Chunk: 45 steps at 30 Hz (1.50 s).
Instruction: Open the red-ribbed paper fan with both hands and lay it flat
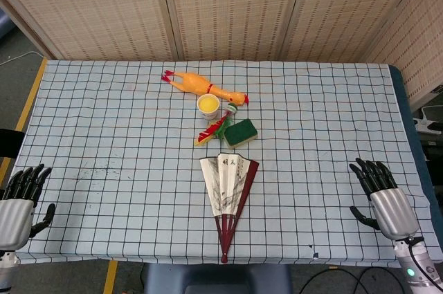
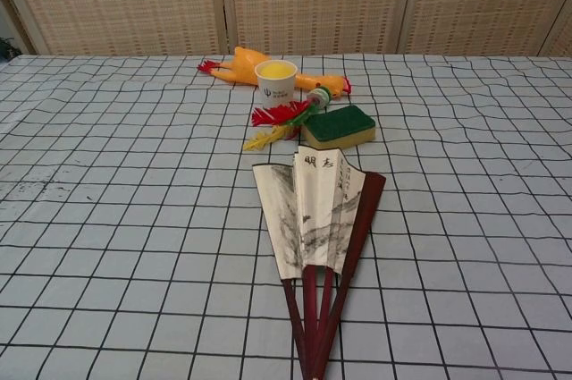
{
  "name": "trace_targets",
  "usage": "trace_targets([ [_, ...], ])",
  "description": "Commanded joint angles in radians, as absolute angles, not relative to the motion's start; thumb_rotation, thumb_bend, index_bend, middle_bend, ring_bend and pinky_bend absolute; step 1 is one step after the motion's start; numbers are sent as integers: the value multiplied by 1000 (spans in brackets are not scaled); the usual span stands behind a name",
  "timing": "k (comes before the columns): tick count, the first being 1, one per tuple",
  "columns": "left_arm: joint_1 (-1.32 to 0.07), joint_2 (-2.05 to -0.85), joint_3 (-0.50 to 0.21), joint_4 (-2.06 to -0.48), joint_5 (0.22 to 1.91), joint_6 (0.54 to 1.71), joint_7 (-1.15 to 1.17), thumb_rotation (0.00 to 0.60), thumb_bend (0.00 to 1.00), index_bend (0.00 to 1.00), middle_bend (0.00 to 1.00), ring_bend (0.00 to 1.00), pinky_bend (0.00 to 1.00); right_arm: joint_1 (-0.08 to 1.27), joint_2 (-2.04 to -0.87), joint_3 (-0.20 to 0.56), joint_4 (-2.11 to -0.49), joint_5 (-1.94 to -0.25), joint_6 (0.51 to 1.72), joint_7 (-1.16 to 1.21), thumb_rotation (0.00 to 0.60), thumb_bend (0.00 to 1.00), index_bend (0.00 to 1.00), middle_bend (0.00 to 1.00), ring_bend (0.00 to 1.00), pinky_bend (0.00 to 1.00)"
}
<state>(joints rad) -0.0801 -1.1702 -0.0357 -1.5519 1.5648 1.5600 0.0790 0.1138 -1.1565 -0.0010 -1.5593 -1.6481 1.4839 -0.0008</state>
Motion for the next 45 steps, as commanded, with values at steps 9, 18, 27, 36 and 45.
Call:
trace_targets([
  [9,-92,-1179,-41,-1551,1573,1553,61,600,453,0,0,0,73,254,-1283,5,-1489,-1827,1411,-35,600,176,163,0,0,0],
  [18,-92,-1183,-53,-1543,1534,1539,70,600,453,0,0,0,73,411,-1470,45,-1373,-1822,1214,-157,600,176,360,0,0,0],
  [27,-95,-1183,-54,-1551,1526,1530,82,600,452,0,0,0,74,476,-1649,42,-1183,-1809,1180,-180,600,176,379,0,0,0],
  [36,-102,-1170,-41,-1566,1528,1501,65,600,453,0,0,0,74,532,-1749,38,-1089,-1775,1137,-158,600,176,382,0,0,0],
  [45,-104,-1165,-48,-1567,1511,1495,68,600,452,0,0,0,73,568,-1786,38,-1072,-1720,1082,-147,600,176,396,0,0,0],
])
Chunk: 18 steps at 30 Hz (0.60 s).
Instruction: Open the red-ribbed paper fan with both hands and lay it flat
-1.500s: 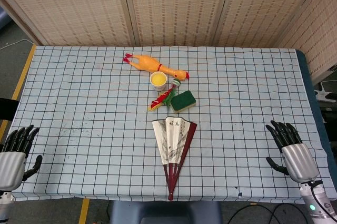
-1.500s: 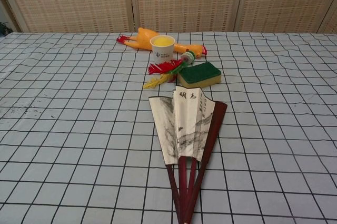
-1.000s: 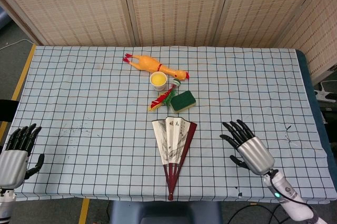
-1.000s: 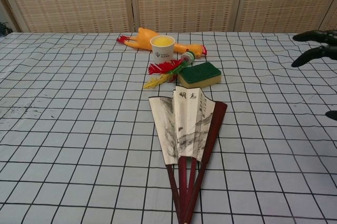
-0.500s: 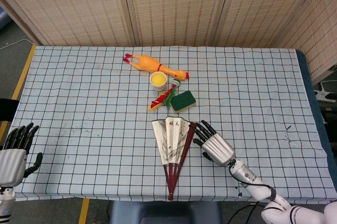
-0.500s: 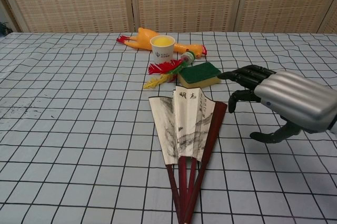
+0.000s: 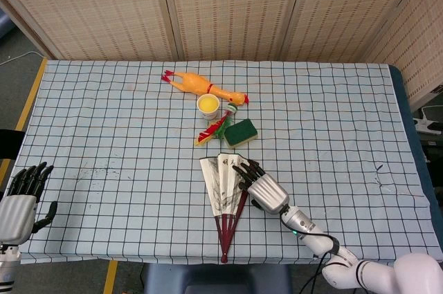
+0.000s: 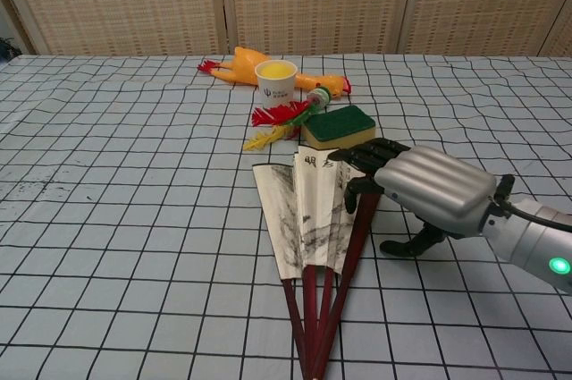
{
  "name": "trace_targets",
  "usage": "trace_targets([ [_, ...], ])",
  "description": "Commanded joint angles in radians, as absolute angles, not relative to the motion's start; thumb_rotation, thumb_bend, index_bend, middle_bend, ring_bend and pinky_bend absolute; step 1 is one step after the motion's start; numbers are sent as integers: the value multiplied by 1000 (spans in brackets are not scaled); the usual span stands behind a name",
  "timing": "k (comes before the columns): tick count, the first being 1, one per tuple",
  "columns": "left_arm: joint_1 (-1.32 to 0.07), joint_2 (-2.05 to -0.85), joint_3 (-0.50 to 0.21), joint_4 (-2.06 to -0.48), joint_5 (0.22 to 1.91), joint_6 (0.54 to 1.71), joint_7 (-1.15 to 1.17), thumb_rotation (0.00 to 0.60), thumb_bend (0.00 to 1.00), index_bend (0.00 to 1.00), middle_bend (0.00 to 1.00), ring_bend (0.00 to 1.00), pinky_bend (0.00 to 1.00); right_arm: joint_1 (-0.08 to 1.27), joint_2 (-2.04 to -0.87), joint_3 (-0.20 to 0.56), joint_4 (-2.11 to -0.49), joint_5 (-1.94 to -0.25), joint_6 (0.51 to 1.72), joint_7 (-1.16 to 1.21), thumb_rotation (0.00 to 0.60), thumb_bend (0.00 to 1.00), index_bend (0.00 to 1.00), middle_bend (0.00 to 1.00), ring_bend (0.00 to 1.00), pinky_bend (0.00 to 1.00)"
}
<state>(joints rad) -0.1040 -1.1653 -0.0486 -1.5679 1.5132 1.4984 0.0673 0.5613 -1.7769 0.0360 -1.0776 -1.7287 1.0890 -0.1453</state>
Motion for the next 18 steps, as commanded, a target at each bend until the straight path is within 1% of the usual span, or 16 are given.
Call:
trace_targets([
  [1,-104,-1166,-47,-1566,1511,1495,67,600,452,0,0,0,73,572,-1791,38,-1068,-1717,1079,-149,600,176,402,0,0,0],
  [5,-104,-1167,-45,-1563,1514,1495,63,600,453,0,0,0,73,589,-1811,39,-1054,-1707,1068,-160,600,182,433,0,0,0],
  [7,-104,-1168,-47,-1560,1513,1496,60,600,452,0,0,0,73,597,-1819,37,-1046,-1704,1067,-166,600,203,445,0,0,0],
  [11,-104,-1167,-48,-1560,1505,1492,55,600,448,0,0,0,77,610,-1834,37,-1034,-1695,1061,-167,600,282,459,0,0,0],
  [13,-104,-1165,-48,-1559,1505,1492,50,600,448,0,0,0,78,615,-1841,38,-1031,-1690,1063,-163,600,359,485,0,0,0],
  [14,-105,-1165,-48,-1558,1505,1492,50,600,448,0,0,0,78,617,-1842,38,-1031,-1689,1065,-161,600,428,507,1,0,0],
  [18,-104,-1163,-46,-1558,1506,1491,47,600,448,0,0,0,78,625,-1840,47,-1051,-1683,1085,-151,600,638,601,50,0,0],
])
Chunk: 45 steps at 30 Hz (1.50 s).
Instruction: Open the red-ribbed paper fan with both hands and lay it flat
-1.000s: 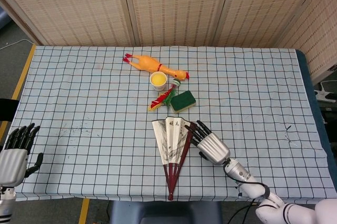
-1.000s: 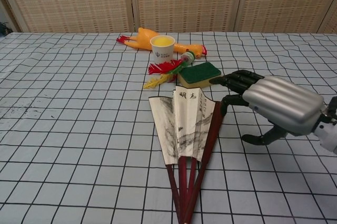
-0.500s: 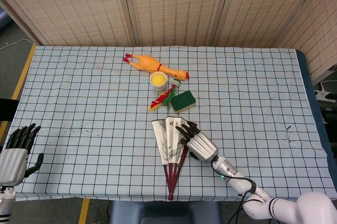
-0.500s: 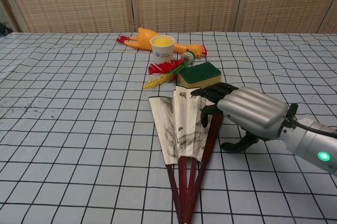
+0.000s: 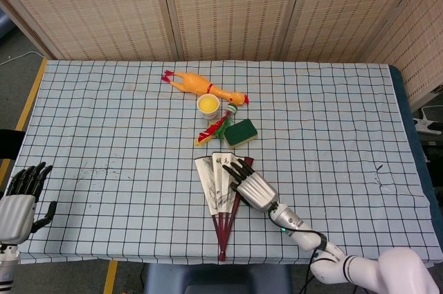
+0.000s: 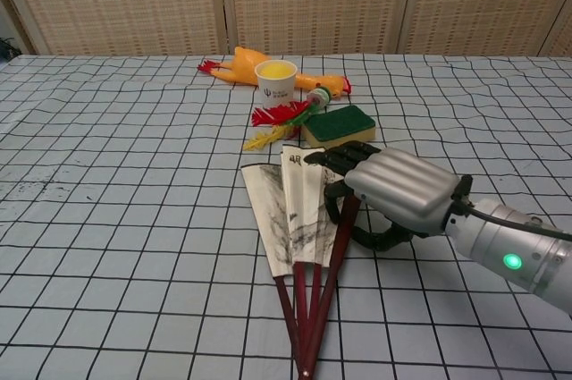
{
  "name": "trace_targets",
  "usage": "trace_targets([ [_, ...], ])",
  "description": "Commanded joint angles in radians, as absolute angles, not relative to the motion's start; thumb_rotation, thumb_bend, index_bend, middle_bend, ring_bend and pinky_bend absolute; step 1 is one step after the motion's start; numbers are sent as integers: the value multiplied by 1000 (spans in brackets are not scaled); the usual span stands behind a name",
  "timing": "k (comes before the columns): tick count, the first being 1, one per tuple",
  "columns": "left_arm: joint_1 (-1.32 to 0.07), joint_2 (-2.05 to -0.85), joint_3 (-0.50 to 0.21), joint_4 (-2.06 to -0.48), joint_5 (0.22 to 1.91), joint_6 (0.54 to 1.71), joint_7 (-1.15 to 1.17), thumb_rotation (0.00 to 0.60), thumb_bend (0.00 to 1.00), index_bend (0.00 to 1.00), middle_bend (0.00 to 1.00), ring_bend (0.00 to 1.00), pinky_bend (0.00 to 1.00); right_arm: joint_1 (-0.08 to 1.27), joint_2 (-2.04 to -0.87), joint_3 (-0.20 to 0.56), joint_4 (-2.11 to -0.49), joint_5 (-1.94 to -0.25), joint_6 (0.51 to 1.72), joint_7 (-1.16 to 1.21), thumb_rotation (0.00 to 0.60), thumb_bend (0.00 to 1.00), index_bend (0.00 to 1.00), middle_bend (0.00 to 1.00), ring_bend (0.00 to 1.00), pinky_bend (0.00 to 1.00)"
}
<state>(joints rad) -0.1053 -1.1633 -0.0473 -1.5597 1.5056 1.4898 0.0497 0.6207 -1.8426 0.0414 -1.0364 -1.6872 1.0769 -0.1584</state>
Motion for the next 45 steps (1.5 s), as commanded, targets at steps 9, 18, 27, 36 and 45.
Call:
trace_targets([
  [9,-104,-1161,-49,-1556,1522,1508,12,600,452,0,0,0,85,652,-1807,139,-1254,-1549,1030,-93,600,715,715,107,0,0],
  [18,-130,-1210,-43,-1425,1628,1560,-293,600,495,238,0,0,236,726,-1800,316,-1437,-1350,963,-107,600,715,762,137,0,0],
  [27,-180,-1291,-32,-1347,1603,1462,-548,600,472,411,0,0,206,802,-1847,449,-1522,-1159,948,-121,600,715,762,137,0,0],
  [36,-273,-1519,-62,-1189,1603,1390,-591,600,454,12,0,0,148,938,-1892,561,-1584,-816,912,-254,600,715,762,137,0,0],
  [45,-323,-1579,-93,-1160,1574,1365,-621,600,454,0,0,0,131,1067,-1877,602,-1610,-586,975,-397,600,715,755,139,0,0],
])
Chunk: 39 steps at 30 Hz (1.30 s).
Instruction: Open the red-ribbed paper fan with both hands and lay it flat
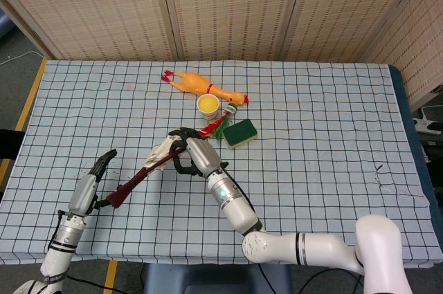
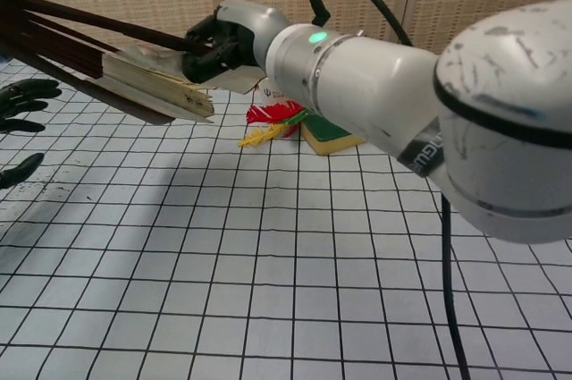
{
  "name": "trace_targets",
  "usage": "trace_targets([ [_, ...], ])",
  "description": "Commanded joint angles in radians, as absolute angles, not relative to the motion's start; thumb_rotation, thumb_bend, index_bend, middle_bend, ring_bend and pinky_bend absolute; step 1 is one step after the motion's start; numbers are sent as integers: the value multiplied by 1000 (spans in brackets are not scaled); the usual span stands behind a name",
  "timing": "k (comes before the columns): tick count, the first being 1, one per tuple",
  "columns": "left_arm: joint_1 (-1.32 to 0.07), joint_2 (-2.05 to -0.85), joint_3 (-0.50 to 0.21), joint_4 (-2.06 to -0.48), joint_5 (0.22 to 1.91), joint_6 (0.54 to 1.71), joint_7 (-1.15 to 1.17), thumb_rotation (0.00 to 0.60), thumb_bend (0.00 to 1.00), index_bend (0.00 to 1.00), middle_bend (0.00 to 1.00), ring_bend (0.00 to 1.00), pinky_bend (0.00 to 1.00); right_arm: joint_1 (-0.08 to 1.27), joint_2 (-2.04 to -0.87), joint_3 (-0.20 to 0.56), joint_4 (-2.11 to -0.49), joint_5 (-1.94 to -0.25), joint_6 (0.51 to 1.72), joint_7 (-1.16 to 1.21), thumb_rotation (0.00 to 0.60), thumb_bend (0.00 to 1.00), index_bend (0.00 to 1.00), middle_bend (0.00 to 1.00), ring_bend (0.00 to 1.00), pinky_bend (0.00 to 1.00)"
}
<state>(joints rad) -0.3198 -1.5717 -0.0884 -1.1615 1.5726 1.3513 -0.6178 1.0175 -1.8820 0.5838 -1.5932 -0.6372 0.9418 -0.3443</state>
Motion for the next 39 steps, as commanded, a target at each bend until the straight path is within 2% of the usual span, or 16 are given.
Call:
trace_targets([
  [1,-323,-1583,-96,-1162,1573,1372,-624,600,452,0,0,0,131,1075,-1875,601,-1610,-577,982,-403,600,715,754,139,0,0],
  [10,-333,-1638,-120,-1188,1551,1409,-660,600,436,5,0,0,128,1127,-1893,592,-1572,-528,1006,-396,600,715,753,140,0,0],
  [17,-347,-1673,-142,-1233,1524,1406,-688,600,434,133,0,0,118,1149,-1919,590,-1544,-539,1017,-356,600,715,750,139,0,0],
  [25,-362,-1678,-134,-1292,1518,1380,-683,600,432,149,0,0,112,1155,-1944,586,-1508,-577,1023,-298,600,715,736,139,0,0],
  [31,-378,-1695,-165,-1293,1487,1372,-650,600,430,177,0,0,107,1164,-1973,579,-1494,-588,1030,-277,600,715,736,140,0,0],
  [39,-386,-1719,-194,-1266,1457,1375,-642,600,423,316,0,0,102,1169,-1981,571,-1481,-582,1028,-280,600,715,734,140,0,0],
])
